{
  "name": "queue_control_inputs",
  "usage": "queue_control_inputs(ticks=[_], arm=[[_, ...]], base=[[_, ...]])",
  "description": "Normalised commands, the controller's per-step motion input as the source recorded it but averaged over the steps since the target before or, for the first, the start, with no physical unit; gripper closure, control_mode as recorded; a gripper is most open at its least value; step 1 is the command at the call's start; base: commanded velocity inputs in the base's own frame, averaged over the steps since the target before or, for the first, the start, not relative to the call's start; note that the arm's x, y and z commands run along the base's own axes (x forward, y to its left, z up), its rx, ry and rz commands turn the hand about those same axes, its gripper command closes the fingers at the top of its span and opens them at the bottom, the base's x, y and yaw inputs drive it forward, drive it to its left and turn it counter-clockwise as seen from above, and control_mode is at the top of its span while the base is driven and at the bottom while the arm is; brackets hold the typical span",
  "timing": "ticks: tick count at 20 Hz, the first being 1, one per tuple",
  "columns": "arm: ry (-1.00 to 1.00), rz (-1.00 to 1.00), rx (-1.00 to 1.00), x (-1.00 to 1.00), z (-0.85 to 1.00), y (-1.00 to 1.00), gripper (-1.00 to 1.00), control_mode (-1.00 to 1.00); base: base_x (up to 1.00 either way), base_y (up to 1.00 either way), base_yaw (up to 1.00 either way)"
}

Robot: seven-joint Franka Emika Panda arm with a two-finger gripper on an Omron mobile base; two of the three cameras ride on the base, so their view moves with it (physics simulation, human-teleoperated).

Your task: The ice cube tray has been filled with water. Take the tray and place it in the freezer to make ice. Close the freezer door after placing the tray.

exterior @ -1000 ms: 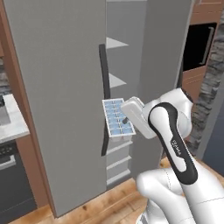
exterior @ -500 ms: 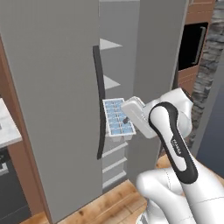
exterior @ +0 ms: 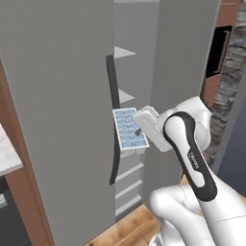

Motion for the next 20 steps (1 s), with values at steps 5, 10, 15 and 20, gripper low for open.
queue_control_inputs(ticks=[5,10,15,20], arm=[[0.00,0.00,0.00,0.00,0.00,0.00,1.00,1.00],[0.00,0.00,0.00,0.00,0.00,0.00,1.00,1.00],[0.00,0.00,0.00,0.00,0.00,0.00,1.00,1.00],[0.00,0.00,0.00,0.00,0.00,0.00,1.00,1.00]], base=[[0.43,-0.05,-0.11],[0.25,-0.22,-0.12],[0.08,-0.32,-0.14],[0.14,-0.30,-0.15]])
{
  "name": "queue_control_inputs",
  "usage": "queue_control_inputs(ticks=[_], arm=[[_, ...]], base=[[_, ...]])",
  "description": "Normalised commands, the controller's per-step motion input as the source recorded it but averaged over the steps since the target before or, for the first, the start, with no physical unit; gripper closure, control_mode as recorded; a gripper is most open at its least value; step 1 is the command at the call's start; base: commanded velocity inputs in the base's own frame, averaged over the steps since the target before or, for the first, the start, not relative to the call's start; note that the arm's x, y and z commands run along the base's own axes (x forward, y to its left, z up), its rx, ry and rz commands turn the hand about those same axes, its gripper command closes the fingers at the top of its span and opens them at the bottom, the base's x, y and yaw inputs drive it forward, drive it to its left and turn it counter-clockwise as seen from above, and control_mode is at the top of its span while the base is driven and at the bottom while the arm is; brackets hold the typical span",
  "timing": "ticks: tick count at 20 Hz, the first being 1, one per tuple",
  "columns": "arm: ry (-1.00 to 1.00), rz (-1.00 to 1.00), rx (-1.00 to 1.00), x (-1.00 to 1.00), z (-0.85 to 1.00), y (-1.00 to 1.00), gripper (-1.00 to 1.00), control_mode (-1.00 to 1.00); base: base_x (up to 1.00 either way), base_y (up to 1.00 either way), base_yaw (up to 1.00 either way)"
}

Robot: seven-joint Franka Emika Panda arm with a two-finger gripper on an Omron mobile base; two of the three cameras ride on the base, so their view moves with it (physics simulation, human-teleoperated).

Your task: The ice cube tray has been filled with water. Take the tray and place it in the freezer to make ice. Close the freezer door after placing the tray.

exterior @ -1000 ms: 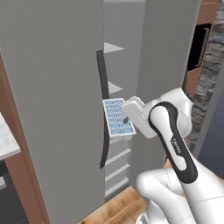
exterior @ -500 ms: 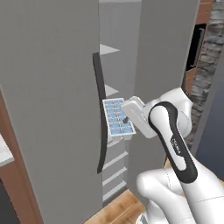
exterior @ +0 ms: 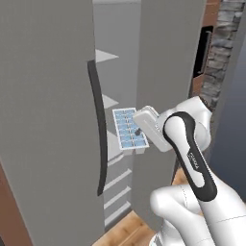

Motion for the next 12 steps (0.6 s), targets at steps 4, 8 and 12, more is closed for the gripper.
queue_control_inputs(ticks=[4,8,12], arm=[[0.00,0.00,0.00,0.00,0.00,0.00,1.00,1.00],[0.00,0.00,0.00,0.00,0.00,0.00,1.00,1.00],[0.00,0.00,0.00,0.00,0.00,0.00,1.00,1.00]], base=[[0.38,-0.13,-0.14],[0.54,-0.02,-0.14],[0.57,0.00,-0.14]])
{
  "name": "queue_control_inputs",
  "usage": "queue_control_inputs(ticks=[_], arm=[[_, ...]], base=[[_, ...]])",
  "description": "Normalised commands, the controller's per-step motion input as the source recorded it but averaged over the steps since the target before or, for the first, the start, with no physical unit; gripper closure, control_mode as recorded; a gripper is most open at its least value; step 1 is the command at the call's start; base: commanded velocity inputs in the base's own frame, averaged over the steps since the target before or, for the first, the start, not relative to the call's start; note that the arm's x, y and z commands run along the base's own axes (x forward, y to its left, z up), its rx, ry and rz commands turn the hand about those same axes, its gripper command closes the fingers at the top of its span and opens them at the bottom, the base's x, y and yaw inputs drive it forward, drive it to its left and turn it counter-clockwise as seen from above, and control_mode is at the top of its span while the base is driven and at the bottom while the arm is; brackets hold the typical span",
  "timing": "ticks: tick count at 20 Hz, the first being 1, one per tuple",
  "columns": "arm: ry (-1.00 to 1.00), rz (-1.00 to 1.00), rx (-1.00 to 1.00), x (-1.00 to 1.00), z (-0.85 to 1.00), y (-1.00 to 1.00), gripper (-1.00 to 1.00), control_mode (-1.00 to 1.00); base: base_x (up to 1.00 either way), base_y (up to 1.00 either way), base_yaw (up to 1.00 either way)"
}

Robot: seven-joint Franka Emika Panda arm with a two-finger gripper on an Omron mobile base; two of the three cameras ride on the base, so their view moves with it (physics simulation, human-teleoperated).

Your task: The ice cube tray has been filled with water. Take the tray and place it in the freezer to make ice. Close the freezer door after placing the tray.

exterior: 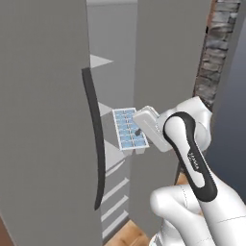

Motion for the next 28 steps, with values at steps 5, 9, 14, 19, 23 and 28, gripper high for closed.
queue_control_inputs(ticks=[5,9,14,19,23,28], arm=[[0.00,0.00,0.00,0.00,0.00,0.00,1.00,1.00],[0.00,0.00,0.00,0.00,0.00,0.00,1.00,1.00],[0.00,0.00,0.00,0.00,0.00,0.00,1.00,1.00],[0.00,0.00,0.00,0.00,0.00,0.00,1.00,1.00],[0.00,0.00,0.00,0.00,0.00,0.00,1.00,1.00],[0.00,0.00,0.00,0.00,0.00,0.00,1.00,1.00]], base=[[0.55,0.00,-0.14],[0.49,0.00,-0.15],[0.46,0.00,-0.16],[0.41,0.00,-0.17],[0.34,0.03,-0.17],[0.30,0.05,-0.18]])
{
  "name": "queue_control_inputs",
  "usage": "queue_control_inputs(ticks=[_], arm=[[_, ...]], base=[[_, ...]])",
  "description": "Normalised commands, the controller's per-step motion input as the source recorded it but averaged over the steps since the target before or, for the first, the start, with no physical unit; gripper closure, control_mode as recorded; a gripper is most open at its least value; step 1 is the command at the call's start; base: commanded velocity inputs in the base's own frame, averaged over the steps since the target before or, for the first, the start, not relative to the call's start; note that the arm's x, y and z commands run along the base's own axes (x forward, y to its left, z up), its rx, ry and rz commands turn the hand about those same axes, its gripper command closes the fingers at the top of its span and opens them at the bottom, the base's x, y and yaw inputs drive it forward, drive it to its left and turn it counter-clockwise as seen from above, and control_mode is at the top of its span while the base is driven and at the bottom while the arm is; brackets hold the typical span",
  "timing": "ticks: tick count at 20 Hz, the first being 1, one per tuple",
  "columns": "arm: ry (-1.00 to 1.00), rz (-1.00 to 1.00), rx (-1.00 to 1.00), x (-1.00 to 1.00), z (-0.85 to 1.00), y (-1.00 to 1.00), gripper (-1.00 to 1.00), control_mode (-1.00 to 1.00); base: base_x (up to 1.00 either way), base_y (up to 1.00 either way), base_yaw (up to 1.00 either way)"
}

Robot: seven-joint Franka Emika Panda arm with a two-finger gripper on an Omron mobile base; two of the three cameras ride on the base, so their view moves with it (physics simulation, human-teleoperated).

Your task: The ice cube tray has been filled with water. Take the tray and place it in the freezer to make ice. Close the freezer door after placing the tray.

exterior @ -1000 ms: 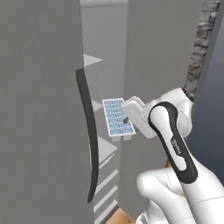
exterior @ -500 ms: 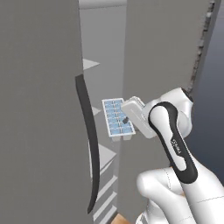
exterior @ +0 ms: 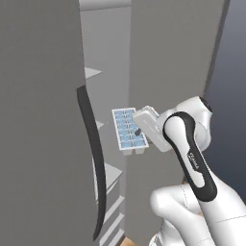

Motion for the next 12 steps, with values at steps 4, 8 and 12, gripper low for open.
queue_control_inputs(ticks=[4,8,12], arm=[[0.00,0.00,0.00,0.00,0.00,0.00,1.00,1.00],[0.00,-0.04,-0.01,0.08,0.00,0.05,1.00,-1.00],[0.00,-0.11,-0.03,0.18,0.00,0.24,1.00,-1.00]], base=[[0.32,0.07,-0.18],[0.26,0.12,-0.13],[0.00,0.00,0.00]])
